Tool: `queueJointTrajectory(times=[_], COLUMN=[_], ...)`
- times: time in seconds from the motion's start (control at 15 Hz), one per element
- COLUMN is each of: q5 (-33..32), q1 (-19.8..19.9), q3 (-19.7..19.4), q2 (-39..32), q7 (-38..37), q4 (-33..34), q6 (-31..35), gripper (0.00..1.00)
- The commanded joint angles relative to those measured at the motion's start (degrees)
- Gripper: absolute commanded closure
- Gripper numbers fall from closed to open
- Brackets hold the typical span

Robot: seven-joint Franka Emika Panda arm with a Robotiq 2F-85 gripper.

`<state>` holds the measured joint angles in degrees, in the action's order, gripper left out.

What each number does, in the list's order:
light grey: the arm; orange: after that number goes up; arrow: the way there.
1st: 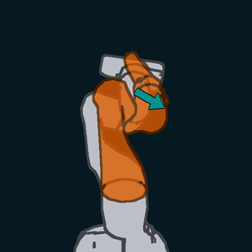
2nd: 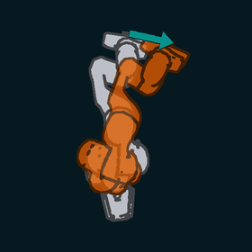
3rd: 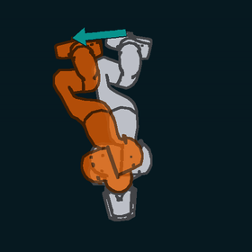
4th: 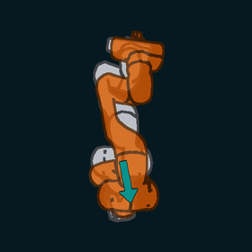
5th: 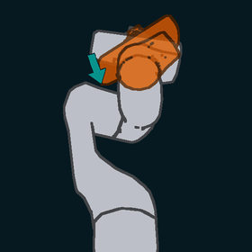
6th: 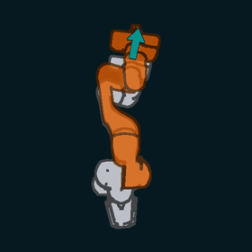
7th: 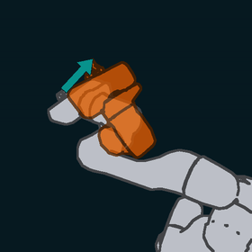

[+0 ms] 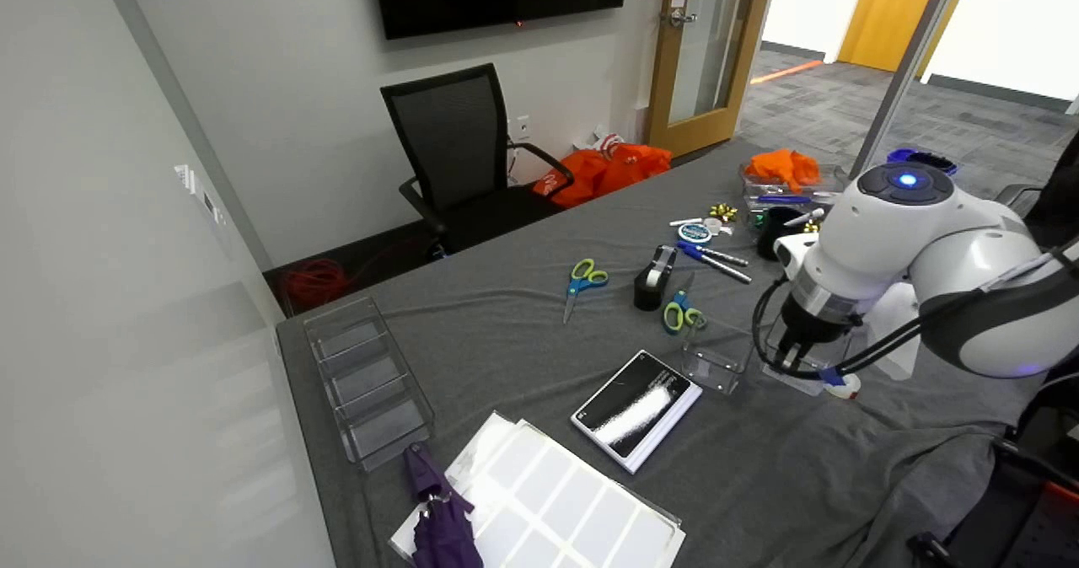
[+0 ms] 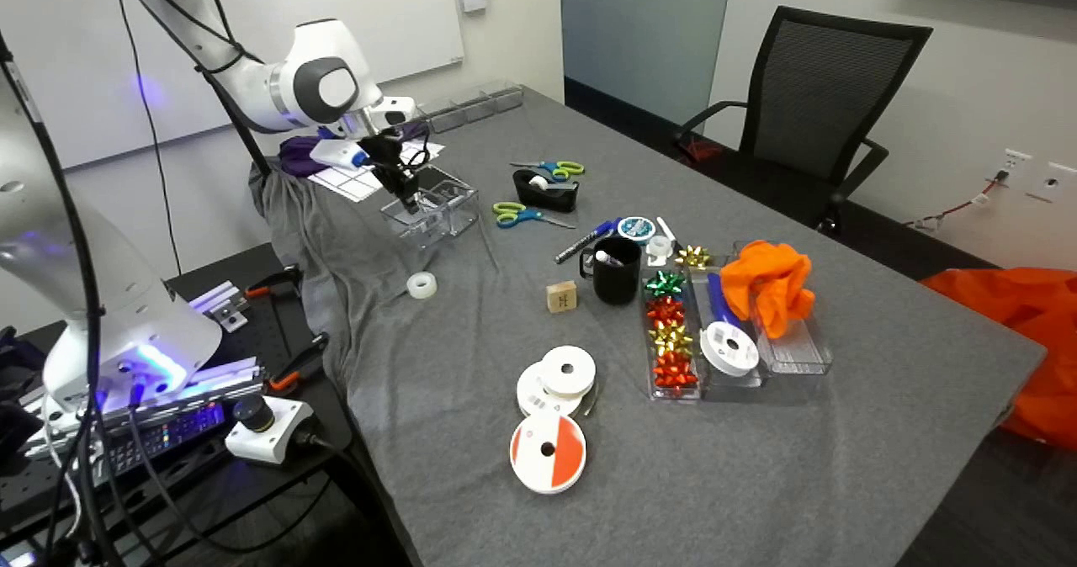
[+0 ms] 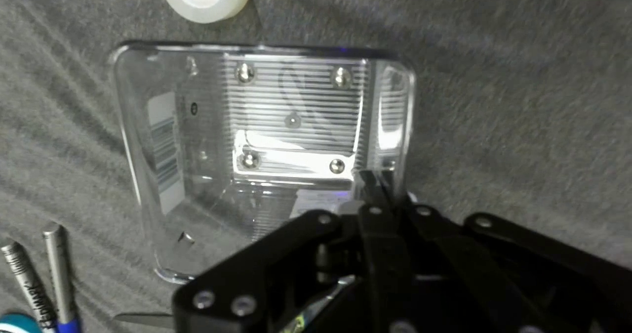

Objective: Move the clear container at the front to the left.

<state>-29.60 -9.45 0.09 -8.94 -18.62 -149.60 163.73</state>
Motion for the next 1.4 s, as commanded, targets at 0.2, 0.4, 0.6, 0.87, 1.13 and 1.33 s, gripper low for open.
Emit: queueJointTrajectory(times=[0.2,0.4,0.6,0.87,1.13,1.33], q5=[-1.6,-2.9,-4.6,-4.7,-2.2,-2.5], q1=[-0.3,-0.6,-0.7,-0.6,0.3,0.3], q3=[0.9,0.7,0.5,0.7,1.9,1.4], q2=[1.3,0.7,-0.4,-2.8,-4.8,-3.4], q7=[2.8,2.5,2.4,2.2,3.0,3.0], q4=[-6.1,-5.8,-5.4,-5.3,-5.1,-6.0], q6=[5.2,6.0,7.9,9.6,9.0,7.7], gripper=[0.99,0.99,0.99,0.99,0.71,0.58])
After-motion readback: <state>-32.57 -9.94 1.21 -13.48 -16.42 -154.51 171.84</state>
